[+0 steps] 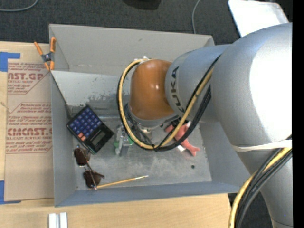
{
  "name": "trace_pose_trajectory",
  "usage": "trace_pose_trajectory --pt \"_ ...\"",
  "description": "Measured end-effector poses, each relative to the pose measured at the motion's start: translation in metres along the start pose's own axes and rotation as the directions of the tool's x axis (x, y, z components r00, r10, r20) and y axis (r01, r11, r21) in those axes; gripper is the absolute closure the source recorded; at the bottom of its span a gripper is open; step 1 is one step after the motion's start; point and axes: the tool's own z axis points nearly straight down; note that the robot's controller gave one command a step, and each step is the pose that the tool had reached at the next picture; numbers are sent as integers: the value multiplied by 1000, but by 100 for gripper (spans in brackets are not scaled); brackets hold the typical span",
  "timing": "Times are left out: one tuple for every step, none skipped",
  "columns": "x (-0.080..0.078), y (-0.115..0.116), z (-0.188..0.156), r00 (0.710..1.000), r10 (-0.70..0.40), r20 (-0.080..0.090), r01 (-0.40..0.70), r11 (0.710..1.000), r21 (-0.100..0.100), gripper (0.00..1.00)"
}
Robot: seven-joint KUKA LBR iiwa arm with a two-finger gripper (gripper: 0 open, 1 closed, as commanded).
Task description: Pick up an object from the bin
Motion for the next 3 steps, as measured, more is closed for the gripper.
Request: trace_pose_trajectory --pt "-1 1 -12 1000 -4 2 4 1000 -1 100" --pt "5 17 -20 999 -42 3 42 999 0 100" --pt "-9 18 -33 995 -98 3 98 995 0 100"
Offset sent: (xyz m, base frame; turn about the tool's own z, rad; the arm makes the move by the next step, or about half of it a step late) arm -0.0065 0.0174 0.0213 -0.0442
